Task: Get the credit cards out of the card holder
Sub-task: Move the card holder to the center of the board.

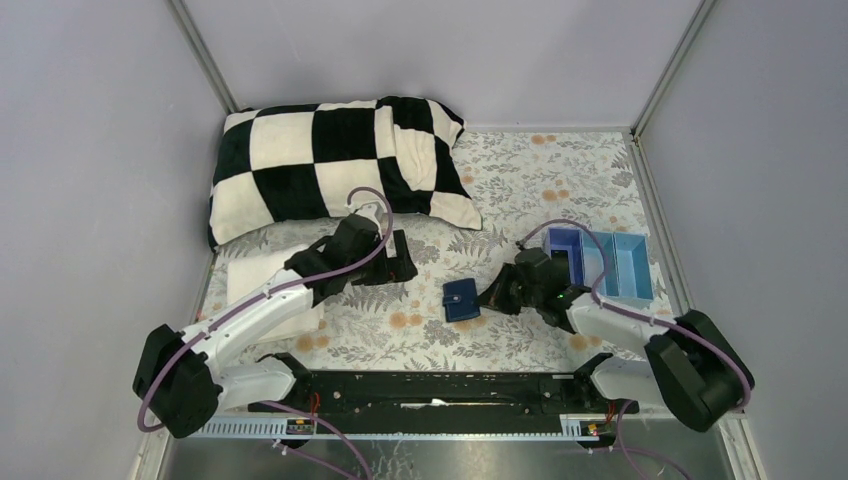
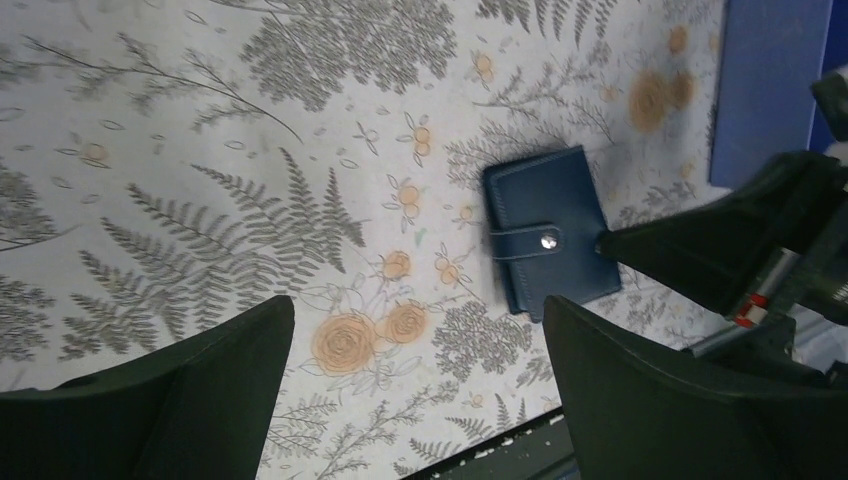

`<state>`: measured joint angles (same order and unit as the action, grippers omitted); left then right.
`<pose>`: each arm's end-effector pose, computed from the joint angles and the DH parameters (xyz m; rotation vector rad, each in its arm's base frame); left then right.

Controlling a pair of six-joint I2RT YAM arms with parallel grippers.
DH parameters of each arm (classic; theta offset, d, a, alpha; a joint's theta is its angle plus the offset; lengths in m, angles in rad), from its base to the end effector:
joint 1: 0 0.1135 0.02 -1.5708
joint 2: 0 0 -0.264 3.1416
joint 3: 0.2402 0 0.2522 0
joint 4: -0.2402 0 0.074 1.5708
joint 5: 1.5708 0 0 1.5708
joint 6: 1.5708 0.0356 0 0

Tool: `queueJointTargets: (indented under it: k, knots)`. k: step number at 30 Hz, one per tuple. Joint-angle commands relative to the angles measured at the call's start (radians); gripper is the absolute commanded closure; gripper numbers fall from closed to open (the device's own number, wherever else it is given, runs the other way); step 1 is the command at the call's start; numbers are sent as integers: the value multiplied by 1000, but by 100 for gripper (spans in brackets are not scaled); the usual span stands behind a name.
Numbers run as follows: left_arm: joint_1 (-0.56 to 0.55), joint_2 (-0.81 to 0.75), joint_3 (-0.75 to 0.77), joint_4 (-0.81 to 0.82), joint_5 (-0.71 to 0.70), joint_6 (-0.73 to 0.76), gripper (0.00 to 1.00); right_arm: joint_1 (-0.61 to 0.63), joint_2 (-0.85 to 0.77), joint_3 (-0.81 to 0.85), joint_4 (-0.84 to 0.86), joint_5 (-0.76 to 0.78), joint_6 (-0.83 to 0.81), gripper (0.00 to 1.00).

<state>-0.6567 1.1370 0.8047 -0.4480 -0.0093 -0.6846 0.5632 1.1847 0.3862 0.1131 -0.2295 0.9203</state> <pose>0.1887 -0.1451 0.2528 -0.0388 2.4442 -0.6249 0.1805 0.1236 0.1557 0.3036 2.4366 0.9936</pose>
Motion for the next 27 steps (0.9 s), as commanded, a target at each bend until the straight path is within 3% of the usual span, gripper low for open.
queueJointTargets:
  k: [1,2,5,7,11,14,18,27]
  knots:
    - [-35,8,-12,87,74,-51,1,89,105,47,187,37,108,100]
    - [-38,6,-18,96,70,-60,1,103,129,61,188,35,113,99]
    - [-51,16,-47,152,64,-95,1,128,166,96,141,59,113,65]
    - [-73,49,-39,162,35,-108,1,129,163,108,103,85,96,55]
    - [-176,143,21,69,-156,-167,3,129,158,170,-16,128,19,53]
    - [-262,201,54,49,-232,-203,11,129,182,202,-66,137,-35,55]
    - [-332,265,84,36,-255,-257,22,128,231,199,-46,94,-55,57]
    - [-376,390,168,35,-304,-245,40,109,252,151,21,46,-28,58]
